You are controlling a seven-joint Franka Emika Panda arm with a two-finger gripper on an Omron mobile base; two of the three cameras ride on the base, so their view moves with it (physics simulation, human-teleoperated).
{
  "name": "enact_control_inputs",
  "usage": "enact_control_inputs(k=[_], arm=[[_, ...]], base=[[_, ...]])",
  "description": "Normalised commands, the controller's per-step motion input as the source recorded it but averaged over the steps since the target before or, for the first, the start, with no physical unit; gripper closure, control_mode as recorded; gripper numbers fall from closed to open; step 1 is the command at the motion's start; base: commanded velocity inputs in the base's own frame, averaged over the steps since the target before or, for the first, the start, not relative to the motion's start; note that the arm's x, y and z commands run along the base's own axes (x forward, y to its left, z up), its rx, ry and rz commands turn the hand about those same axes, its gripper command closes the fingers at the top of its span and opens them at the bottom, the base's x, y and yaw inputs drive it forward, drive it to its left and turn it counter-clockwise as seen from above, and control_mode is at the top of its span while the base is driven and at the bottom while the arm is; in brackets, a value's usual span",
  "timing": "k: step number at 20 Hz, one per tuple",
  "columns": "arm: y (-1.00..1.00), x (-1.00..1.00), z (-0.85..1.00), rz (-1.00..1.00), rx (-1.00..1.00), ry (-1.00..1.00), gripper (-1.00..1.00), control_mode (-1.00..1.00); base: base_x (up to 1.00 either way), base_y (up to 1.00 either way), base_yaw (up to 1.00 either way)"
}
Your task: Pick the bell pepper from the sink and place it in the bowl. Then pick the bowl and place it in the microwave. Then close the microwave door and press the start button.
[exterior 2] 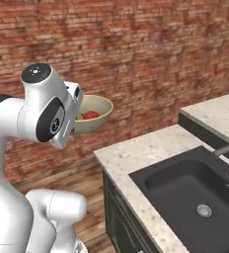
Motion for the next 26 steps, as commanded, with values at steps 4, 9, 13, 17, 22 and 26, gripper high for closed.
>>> enact_control_inputs(k=[4, 9, 13, 17, 22, 26], arm=[[0.00, 0.00, 0.00, 0.00, 0.00, 0.00, 1.00, 1.00], [0.00, 0.00, 0.00, 0.00, 0.00, 0.00, 1.00, 1.00], [0.00, 0.00, 0.00, 0.00, 0.00, 0.00, 1.00, 1.00], [0.00, 0.00, 0.00, 0.00, 0.00, 0.00, 1.00, 1.00], [0.00, 0.00, 0.00, 0.00, 0.00, 0.00, 1.00, 1.00], [0.00, 0.00, 0.00, 0.00, 0.00, 0.00, 1.00, 1.00]], base=[[0.06, 0.31, 0.58], [0.15, 0.31, 0.59], [0.19, 0.38, 0.57], [0.19, 0.34, 0.59], [0.14, 0.31, 0.59], [0.03, 0.17, 0.57]])
